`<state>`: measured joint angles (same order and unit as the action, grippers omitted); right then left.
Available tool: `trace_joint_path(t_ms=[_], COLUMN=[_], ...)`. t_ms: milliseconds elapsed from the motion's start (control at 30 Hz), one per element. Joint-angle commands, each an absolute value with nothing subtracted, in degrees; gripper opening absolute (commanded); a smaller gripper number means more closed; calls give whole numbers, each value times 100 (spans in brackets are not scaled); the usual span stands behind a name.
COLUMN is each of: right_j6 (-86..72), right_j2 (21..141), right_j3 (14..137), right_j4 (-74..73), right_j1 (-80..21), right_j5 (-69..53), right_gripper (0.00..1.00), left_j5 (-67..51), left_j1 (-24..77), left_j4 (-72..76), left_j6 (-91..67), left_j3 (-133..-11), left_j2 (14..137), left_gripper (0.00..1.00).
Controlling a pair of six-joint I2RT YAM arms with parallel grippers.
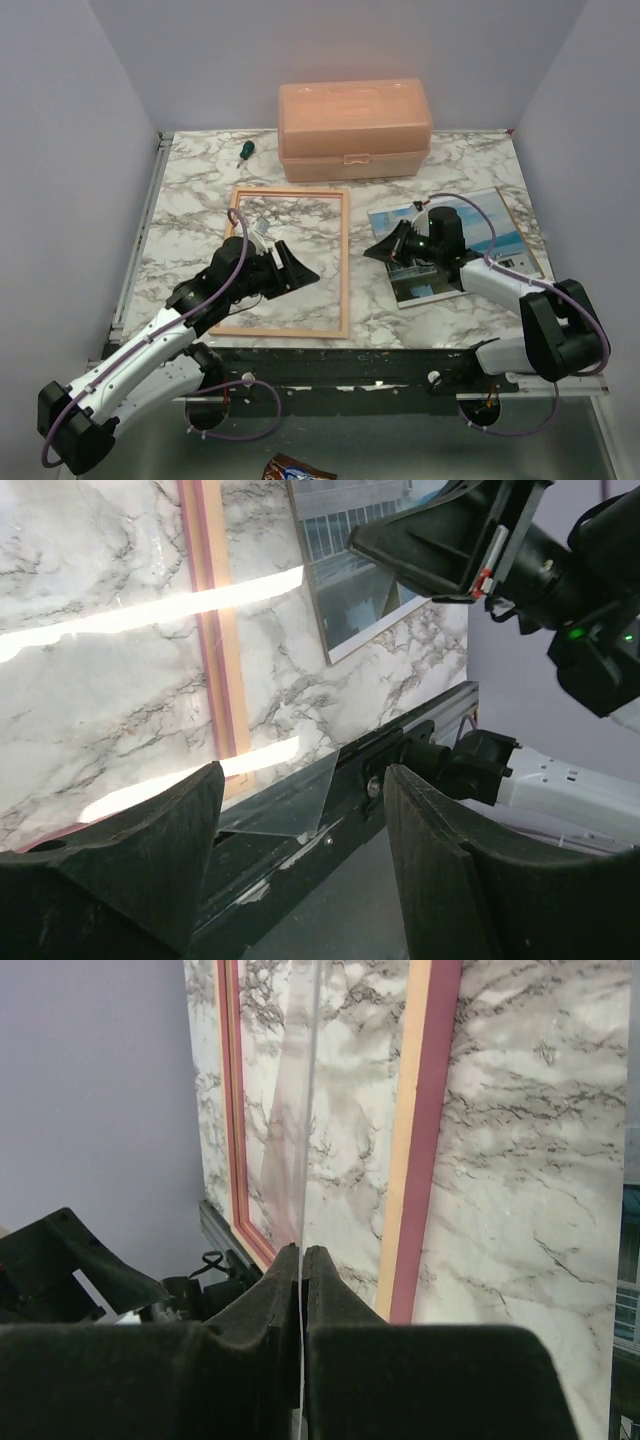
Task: Put the photo into the frame
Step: Pick up the photo frame item at the center of the board.
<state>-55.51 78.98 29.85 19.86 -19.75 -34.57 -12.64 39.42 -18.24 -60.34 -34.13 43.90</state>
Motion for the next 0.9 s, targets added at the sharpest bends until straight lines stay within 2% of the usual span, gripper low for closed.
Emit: trace_joint_path(t_ms=[0,300,533,733,767,867], right_j6=[-4264,-3319,-2471,-2467,-2465,-2514], right_j2=[7729,8109,8761,9324,9399,9498], right_j3=[3744,4838,5538,5486,5476,5450], right_j4=[-297,-1647,-2830,-2805,-2792,-2731], right_j1=[-1880,-1343,-980,-905,-905,-905], right_j5=[-3326,-4440,-4577,-4584,-4487,-4015], right_gripper=[0,0,0,3,4,21], left_j5=[-1107,-1147,-1235,-1288,-1283,-1258], left_j1=[3868,3863,3850,3850,3850,3850], left_j4=[-2482,-2672,-2672,-2652,-2658,-2678], left_j6=[-5534,-5416,-5377,-5306,-5285,-5223], left_j3=[-3808,-3819,-3771,-3736,-3736,-3735], left_j2=[4331,4377,4472,4612,4632,4708], left_gripper=[67,67,67,67,67,67])
